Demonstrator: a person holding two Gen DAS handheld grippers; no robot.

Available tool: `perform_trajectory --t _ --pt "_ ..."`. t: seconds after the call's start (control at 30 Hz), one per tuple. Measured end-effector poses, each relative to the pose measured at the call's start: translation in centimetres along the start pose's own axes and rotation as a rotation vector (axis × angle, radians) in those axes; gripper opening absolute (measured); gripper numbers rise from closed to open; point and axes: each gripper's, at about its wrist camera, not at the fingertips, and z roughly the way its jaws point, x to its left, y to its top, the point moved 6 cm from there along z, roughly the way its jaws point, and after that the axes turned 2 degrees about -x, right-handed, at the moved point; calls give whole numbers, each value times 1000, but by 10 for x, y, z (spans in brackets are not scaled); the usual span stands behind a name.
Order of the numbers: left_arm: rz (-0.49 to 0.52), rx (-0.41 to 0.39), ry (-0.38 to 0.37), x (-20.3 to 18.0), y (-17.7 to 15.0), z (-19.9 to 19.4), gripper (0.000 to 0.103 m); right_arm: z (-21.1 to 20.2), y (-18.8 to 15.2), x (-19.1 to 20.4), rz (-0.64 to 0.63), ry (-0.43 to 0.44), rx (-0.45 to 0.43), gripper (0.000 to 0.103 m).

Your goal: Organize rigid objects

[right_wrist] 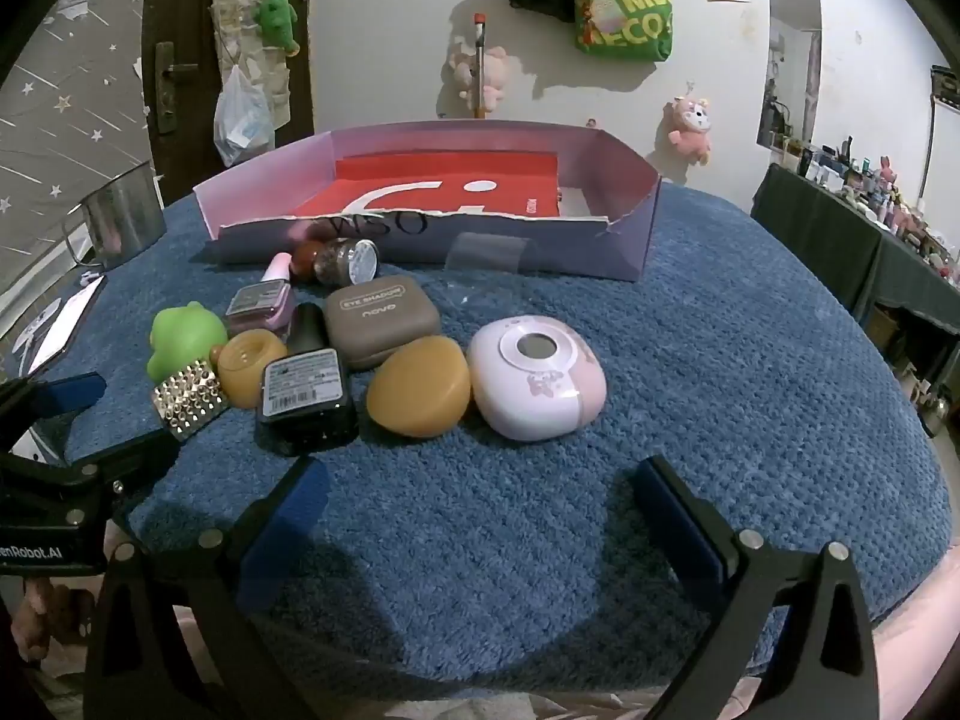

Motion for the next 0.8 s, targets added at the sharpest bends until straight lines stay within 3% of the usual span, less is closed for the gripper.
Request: perform_trajectory --t 0.8 --pt "3 30 3 -3 -1 -1 103 2 2 1 -1 -2 30 103"
